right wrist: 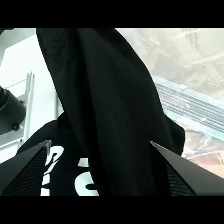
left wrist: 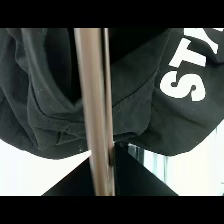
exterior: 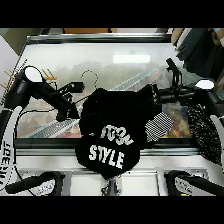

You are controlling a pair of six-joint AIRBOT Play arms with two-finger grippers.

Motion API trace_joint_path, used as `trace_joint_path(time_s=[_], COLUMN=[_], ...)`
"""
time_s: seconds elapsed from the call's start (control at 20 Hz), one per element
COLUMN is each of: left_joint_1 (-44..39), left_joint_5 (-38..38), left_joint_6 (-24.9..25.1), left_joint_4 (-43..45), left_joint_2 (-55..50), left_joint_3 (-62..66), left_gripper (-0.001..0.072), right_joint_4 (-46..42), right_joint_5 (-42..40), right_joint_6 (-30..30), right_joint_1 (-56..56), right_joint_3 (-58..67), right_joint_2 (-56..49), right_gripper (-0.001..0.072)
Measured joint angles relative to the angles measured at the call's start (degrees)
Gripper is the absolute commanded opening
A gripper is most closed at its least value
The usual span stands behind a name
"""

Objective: Fold the clothes and pants, and hang the long-sleeved shirts on hangers.

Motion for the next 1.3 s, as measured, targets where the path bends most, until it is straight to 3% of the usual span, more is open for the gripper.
trace_joint_path(time_s=[0.6, 0.65, 0.75, 1.3], left_joint_1=[0.00, 0.00, 0.00, -0.02], left_joint_5=[0.13, 0.13, 0.00, 0.42], left_joint_6=[0.13, 0.13, 0.22, 0.15], left_joint_4=[-0.52, -0.52, -0.50, -0.02], left_joint_2=[0.00, 0.00, 0.00, -0.04], left_joint_3=[-0.02, -0.02, -0.02, -0.04], left_gripper=[0.0013, 0.0013, 0.0013, 0.0013], right_joint_4=[0.24, 0.22, 0.09, 0.02], right_joint_5=[-0.17, -0.17, -0.17, -0.09], right_joint_6=[-0.37, -0.37, -0.44, -7.67], right_joint_1=[0.07, 0.07, 0.07, 0.11], right_joint_3=[0.02, 0.02, 0.02, 0.04], right_joint_2=[0.00, 0.00, 0.00, -0.04], right_gripper=[0.0670, 0.0511, 0.0014, 0.0015])
